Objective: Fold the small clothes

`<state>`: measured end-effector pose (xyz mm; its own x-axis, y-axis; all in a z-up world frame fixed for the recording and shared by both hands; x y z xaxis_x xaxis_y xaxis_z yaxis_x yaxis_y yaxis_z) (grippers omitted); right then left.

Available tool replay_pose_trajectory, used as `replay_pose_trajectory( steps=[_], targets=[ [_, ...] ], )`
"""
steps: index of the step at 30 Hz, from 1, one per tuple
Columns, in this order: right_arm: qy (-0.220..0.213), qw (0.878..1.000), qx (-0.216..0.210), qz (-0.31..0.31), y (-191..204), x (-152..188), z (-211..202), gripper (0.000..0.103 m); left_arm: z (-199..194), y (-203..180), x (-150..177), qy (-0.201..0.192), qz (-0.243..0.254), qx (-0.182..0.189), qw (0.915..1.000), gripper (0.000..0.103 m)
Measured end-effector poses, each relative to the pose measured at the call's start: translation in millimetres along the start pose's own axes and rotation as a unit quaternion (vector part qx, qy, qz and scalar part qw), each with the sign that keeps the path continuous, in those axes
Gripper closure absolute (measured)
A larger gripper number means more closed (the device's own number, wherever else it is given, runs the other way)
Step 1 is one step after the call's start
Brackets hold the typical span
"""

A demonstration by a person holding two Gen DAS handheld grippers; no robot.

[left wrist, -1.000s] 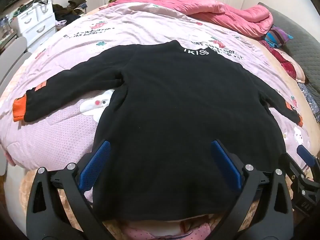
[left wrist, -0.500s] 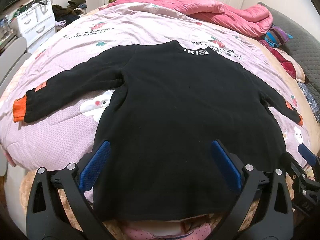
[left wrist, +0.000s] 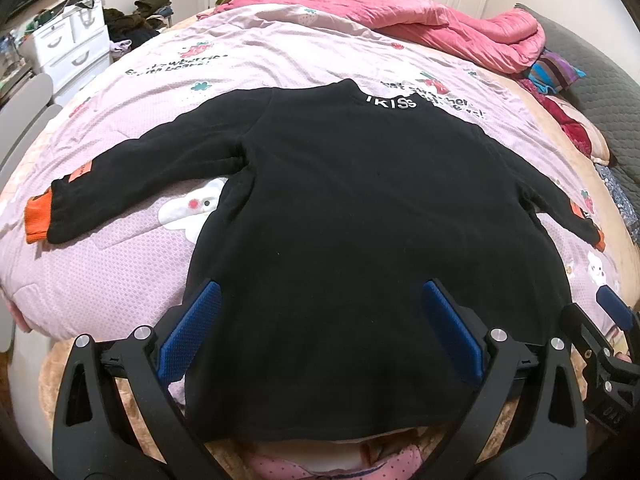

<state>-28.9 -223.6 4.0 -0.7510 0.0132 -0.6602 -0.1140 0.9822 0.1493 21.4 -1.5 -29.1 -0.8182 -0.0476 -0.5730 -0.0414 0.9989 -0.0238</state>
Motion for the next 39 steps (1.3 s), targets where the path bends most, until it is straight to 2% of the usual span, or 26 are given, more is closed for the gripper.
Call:
replay_pose_trajectory(
  steps=[28, 39],
  targets=[
    [0.003, 1.000, -0.002, 0.006, 1, -2, 5, 0.004, 1, 1, 0, 0.000, -0.005, 0.003, 1.0000, 0.009],
    [-0.001, 1.000, -0.001, 0.017, -5, -17, 11, 0.004, 8, -5, -23, -0.007, -0.010, 0.005, 0.9999, 0.009]
  ],
)
Point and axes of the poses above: each gripper's, at about its wrist camera, not at the fingertips, and z roughly the way its jaws point, y to its left, x to its underside, the point moved 4 cm from there along z, roughly the way its jaws point, and after that the axes turned 7 degrees about z, right-handed, at the moved point
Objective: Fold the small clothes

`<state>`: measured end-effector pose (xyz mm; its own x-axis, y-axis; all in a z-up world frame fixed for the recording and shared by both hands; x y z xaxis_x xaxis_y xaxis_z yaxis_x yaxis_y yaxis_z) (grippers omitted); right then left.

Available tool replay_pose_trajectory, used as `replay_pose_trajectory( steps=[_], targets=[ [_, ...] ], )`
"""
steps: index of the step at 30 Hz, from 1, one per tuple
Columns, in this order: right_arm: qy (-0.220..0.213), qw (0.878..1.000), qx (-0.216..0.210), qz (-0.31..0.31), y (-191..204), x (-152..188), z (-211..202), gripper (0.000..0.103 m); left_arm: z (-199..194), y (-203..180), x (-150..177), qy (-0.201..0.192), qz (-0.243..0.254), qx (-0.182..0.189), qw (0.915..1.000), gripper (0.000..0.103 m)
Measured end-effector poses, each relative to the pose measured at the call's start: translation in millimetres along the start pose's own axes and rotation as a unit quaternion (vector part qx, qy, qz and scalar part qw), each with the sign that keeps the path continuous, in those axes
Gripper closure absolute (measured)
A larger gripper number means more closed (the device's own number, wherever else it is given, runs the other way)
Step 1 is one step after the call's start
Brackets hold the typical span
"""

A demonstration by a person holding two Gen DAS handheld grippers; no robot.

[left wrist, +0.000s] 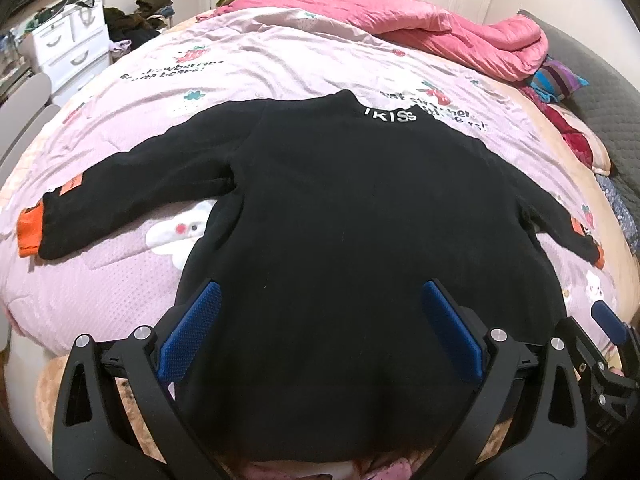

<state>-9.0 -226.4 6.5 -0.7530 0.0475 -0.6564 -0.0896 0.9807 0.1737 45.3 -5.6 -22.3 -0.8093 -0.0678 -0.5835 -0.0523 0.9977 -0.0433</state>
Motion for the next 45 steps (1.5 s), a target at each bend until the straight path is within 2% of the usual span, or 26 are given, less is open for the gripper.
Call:
replay_pose_trajectory(
  steps=[17, 32, 45],
  targets=[
    [-0.004, 0.999, 0.019, 0.030, -25, -26, 18, 0.004, 22, -15, -27, 0.004, 0.011, -0.001, 0.9999, 0.009],
    [-0.017, 0.995, 0.065, 0.074, -84, -50, 33, 0.004, 46, -43, -49, 0.009, 0.028, 0.013, 0.9995, 0.009],
    [-0.019, 0.982, 0.125, 0.143, -165, -69, 51, 0.004, 74, -74, -74, 0.019, 0.048, 0.016, 0.9985, 0.009]
  ],
)
Point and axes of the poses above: each gripper's, at about its wrist camera, not at the fingertips, and z roughly the way its jaws point, y to its left, x to its underside, the point moved 4 cm from there along z, roughly the way its jaws point, and after that the axes turned 7 degrees about z, right-handed, at the moved point
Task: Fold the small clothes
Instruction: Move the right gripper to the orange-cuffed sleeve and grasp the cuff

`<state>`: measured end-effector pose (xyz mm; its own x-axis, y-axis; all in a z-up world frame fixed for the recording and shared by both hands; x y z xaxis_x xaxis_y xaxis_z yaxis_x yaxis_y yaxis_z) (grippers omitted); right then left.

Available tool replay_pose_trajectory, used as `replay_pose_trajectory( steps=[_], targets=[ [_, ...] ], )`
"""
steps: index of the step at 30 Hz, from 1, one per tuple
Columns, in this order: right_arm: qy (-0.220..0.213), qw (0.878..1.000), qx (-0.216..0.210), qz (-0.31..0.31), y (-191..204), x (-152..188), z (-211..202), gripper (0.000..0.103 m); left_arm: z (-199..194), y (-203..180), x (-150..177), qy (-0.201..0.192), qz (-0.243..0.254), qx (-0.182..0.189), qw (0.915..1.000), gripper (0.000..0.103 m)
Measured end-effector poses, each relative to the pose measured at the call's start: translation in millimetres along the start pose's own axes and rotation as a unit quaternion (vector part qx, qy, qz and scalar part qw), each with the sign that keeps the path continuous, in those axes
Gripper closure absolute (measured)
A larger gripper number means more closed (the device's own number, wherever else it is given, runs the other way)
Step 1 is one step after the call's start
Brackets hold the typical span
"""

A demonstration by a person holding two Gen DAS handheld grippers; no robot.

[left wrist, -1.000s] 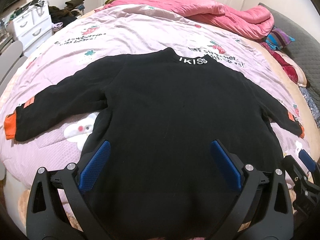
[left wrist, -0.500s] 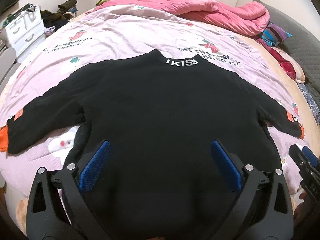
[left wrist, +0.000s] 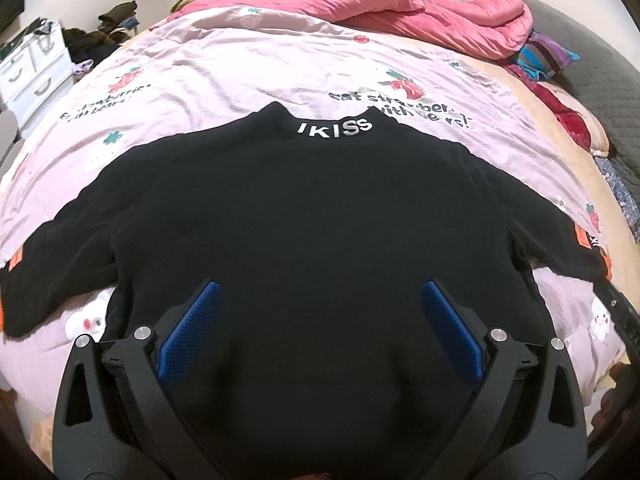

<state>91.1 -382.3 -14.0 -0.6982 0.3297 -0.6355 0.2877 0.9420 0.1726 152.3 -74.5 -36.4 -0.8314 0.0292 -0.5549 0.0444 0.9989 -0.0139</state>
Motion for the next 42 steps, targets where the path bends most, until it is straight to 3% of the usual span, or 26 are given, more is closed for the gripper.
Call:
replay_pose_trajectory(
  steps=[12, 24, 31, 32, 33, 37, 38, 40, 42],
  targets=[
    [0.006, 0.995, 0.064, 0.072, -71, -22, 31, 0.004, 26, -20, -17, 0.012, 0.015, 0.009, 0.9998, 0.009],
    [0.037, 0.980, 0.055, 0.188, -125, -32, 69, 0.004, 51, -33, -29, 0.025, 0.020, 0.015, 0.9994, 0.009],
    [0.020, 0.969, 0.037, 0.245, -150, -44, 88, 0.005, 54, -30, -34, 0.022, 0.019, 0.014, 0.9995, 0.009],
    [0.017, 0.967, 0.031, 0.254, -153, -46, 91, 0.008, 54, -29, -35, 0.022, 0.018, 0.014, 0.9995, 0.009],
    [0.014, 0.965, 0.029, 0.259, -155, -49, 92, 0.019, 54, -26, -38, 0.020, 0.015, 0.014, 0.9996, 0.009],
    [0.005, 0.951, 0.000, 0.310, -170, -56, 102, 0.031, 53, -14, -50, 0.009, 0.001, 0.013, 0.9999, 0.009],
    [-0.001, 0.947, -0.006, 0.322, -174, -58, 103, 0.038, 52, -12, -54, 0.005, -0.001, 0.012, 0.9999, 0.009],
    [-0.014, 0.942, -0.017, 0.335, -177, -62, 101, 0.057, 50, -9, -58, 0.002, -0.001, 0.010, 1.0000, 0.009],
    [-0.028, 0.941, -0.031, 0.337, -177, -66, 98, 0.086, 49, -7, -60, 0.000, 0.001, 0.010, 1.0000, 0.009]
  ],
)
Point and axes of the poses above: each gripper's, at about its wrist camera, not at the fingertips, and z roughly the way its jaws point, y to its left, x to its underside, the point moved 4 cm from there along z, roughly the way its jaws point, and after that the axes turned 7 degrees about z, right-handed, at the moved point
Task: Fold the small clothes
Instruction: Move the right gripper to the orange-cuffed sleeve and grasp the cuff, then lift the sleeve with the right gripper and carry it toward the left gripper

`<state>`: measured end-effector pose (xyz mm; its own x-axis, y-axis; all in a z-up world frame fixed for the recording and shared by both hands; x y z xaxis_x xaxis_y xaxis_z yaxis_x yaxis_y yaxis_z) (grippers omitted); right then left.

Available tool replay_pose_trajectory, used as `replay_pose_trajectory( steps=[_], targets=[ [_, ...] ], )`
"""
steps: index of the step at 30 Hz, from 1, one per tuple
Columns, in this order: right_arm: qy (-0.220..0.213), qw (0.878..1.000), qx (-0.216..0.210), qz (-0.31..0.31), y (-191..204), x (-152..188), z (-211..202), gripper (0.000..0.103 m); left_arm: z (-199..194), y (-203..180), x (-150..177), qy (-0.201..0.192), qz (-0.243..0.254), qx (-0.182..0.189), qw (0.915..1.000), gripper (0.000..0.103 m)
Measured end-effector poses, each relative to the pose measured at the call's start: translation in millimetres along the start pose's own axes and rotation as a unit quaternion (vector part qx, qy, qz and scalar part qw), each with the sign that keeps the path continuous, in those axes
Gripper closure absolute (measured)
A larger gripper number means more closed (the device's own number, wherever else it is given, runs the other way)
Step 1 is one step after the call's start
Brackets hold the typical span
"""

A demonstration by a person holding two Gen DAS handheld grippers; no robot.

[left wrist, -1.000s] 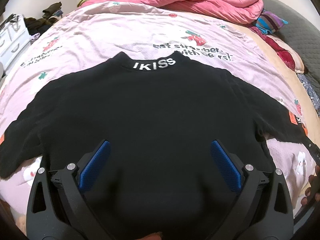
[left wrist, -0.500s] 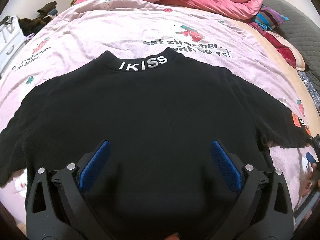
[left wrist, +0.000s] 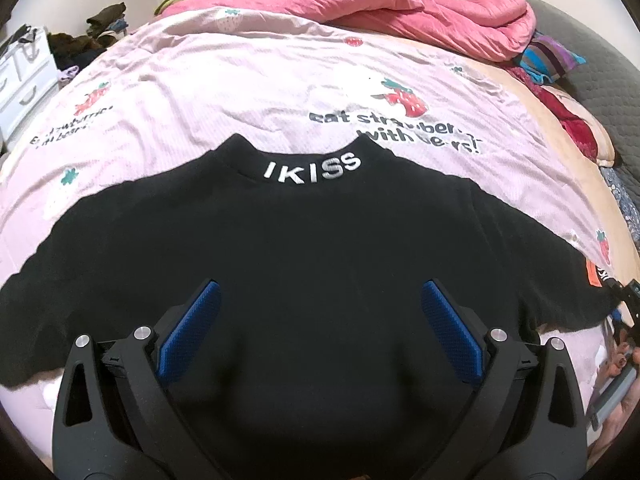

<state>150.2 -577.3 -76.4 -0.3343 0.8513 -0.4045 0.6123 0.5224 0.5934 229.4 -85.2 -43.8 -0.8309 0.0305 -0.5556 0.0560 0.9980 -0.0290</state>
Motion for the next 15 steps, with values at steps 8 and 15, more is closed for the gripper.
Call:
replay_pose_trajectory(
  steps=[8, 15],
  targets=[
    [-0.039, 0.994, -0.080, -0.067, 49, 8, -34, 0.090, -7, 6, 4, 0.002, -0.010, 0.015, 0.9998, 0.009],
    [-0.034, 0.986, -0.123, -0.107, 93, 24, -56, 0.090, -20, 14, 2, -0.005, -0.021, 0.033, 0.9992, 0.009]
  ],
)
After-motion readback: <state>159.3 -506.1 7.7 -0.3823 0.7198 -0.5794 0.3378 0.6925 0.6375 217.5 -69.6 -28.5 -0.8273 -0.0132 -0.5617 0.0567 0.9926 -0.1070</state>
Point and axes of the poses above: each gripper's, at about its wrist camera, not at the fingertips, and z roughly the way its jaws point, y to its left, x to its underside, the point moved 4 cm from there along z, roughly the way its jaws point, and after that the axes turned 7 degrees about z, right-handed, at the moved point
